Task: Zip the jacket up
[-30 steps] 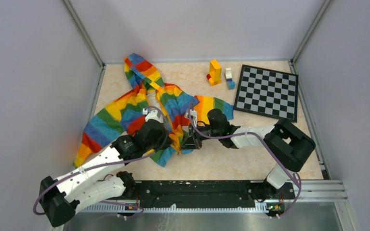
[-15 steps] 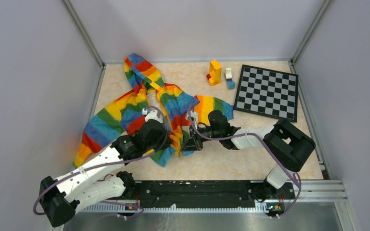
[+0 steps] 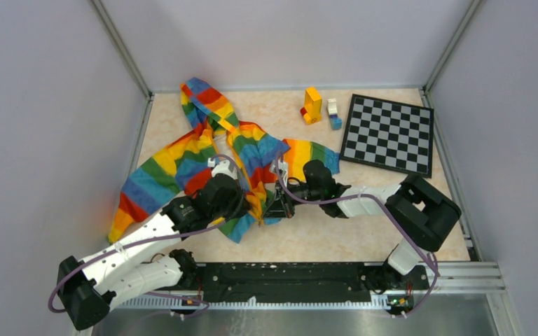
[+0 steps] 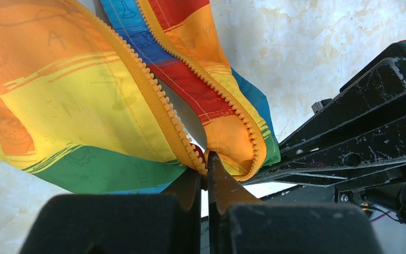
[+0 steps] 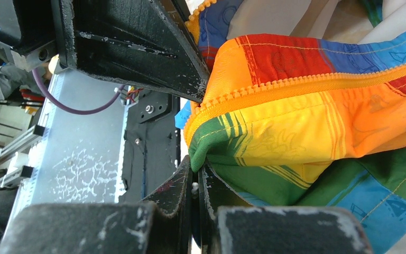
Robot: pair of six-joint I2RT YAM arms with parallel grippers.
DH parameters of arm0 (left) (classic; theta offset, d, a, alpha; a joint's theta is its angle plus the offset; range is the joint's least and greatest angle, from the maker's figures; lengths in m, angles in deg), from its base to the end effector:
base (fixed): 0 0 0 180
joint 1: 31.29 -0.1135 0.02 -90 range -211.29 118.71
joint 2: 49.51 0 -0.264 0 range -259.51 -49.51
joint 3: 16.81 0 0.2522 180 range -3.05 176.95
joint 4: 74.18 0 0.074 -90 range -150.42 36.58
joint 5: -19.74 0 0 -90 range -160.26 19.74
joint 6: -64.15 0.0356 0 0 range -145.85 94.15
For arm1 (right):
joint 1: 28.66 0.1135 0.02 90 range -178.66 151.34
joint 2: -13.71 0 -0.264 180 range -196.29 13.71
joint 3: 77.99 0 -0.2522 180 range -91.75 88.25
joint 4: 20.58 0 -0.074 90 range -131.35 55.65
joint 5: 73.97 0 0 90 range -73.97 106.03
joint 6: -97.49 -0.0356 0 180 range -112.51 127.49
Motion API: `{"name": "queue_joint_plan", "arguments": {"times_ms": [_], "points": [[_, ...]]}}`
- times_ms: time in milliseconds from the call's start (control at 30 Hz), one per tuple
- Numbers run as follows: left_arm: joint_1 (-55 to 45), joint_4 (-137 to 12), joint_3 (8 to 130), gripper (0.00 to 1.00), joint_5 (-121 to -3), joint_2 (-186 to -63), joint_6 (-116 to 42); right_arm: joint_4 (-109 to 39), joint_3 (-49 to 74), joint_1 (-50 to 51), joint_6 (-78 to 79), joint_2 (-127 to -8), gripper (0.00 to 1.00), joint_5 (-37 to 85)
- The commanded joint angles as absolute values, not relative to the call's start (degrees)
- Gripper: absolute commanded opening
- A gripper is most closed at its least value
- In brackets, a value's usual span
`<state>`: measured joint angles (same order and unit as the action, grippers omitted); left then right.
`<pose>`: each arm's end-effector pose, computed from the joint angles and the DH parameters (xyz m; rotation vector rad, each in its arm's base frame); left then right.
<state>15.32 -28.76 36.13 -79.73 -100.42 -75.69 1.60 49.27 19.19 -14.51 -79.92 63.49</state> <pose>0.1313 -0.1303 0.2524 -0.1537 2.4032 -0.6403 0.1955 0.2550 0.1804 -1.0753 1.8312 1.5615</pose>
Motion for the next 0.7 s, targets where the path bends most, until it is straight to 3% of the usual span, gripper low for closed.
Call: {"name": "queue_joint_plan", "arguments": {"times_ms": [0,667], "points": [[15.4,-30.5,35.8,0.00,-79.0,-100.9,-75.5,4.4,49.0,20.2,-13.0,-77.2,0.00,63.4],[15.4,-30.2,36.0,0.00,-80.4,-99.7,-76.9,6.0,49.2,20.6,-13.6,-77.2,0.00,65.8]]}}
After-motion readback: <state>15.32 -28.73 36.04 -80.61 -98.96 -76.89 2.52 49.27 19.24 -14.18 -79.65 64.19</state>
